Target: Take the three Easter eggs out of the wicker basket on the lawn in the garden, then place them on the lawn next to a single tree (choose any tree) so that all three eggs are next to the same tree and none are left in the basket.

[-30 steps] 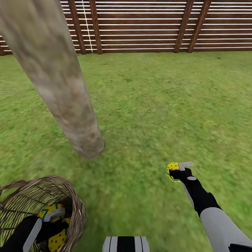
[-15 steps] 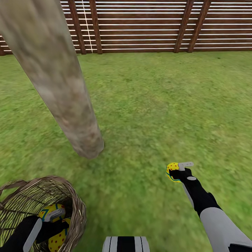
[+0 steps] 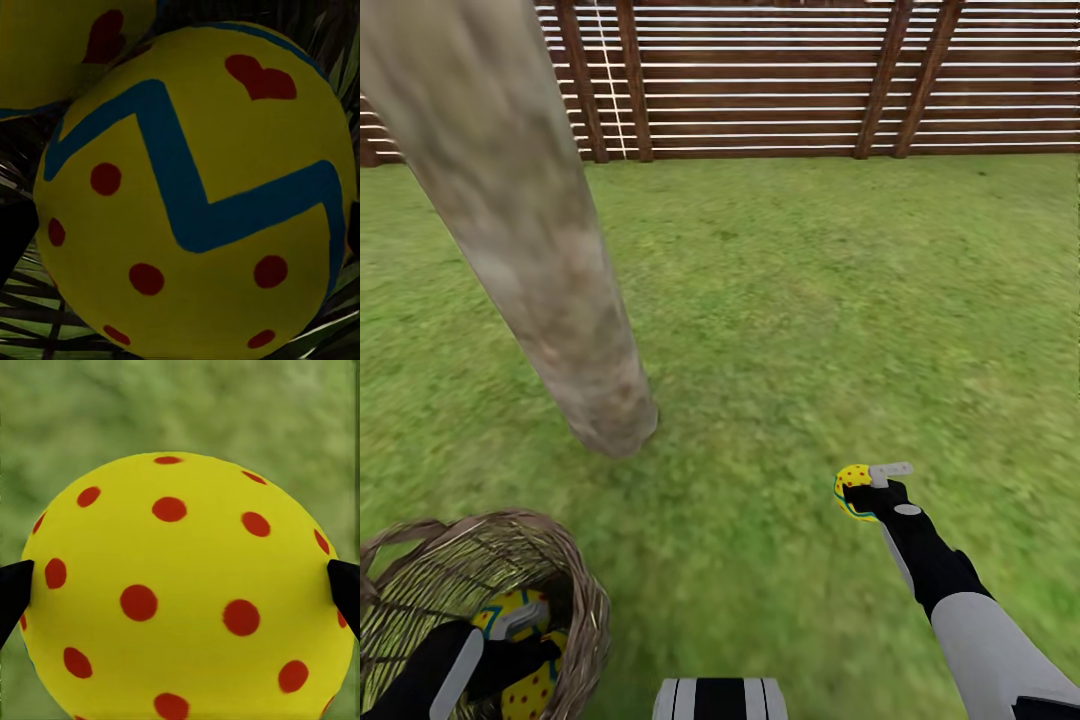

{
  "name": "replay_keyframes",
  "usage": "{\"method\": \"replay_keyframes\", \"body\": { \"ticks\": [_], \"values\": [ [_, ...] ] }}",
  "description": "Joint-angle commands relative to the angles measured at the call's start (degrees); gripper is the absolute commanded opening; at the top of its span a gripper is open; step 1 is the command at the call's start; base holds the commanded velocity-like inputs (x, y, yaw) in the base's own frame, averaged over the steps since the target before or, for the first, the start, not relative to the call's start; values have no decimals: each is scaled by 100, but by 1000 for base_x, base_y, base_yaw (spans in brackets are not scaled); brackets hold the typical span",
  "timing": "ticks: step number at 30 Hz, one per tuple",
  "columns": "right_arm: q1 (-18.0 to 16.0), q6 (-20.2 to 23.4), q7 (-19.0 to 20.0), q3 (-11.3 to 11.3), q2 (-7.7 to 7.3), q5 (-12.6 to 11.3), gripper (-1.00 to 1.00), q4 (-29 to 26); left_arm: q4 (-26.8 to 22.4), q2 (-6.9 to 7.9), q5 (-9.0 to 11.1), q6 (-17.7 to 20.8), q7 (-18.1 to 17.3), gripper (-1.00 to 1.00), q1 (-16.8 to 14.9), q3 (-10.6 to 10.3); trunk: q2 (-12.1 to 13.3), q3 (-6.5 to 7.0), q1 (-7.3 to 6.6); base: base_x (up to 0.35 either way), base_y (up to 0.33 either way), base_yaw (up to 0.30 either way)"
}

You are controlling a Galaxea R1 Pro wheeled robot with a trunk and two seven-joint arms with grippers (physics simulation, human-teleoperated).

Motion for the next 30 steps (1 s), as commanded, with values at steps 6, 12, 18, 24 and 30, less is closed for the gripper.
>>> {"method": "replay_keyframes", "body": {
  "ticks": [6, 12, 18, 24, 30],
  "values": [
    [-1, 38, 18, -13, 9, 56, -100, 9, 12, -13, -12, 35, -50, -100, 3, 33, 7, 129, -16, -71, 3, 0],
    [-1, 38, 16, -13, 11, 49, -100, 16, 13, -14, -9, 27, -52, -100, 3, 27, 15, 262, -31, -3, 0, 0],
    [-1, 38, 18, -13, 2, 49, -100, 14, 13, -23, -10, 26, -50, -100, 3, 27, 23, 395, -46, 0, 0, 0],
    [-1, 38, 16, -13, 2, 49, -100, 14, -6, -23, -17, 10, -45, -100, 3, 27, 31, 527, -62, 0, 0, 0],
    [-1, 38, 14, -13, 1, 56, -100, 16, -22, -23, -18, 9, -45, -100, 3, 27, 39, 660, -77, 0, 0, 0]
  ]
}}
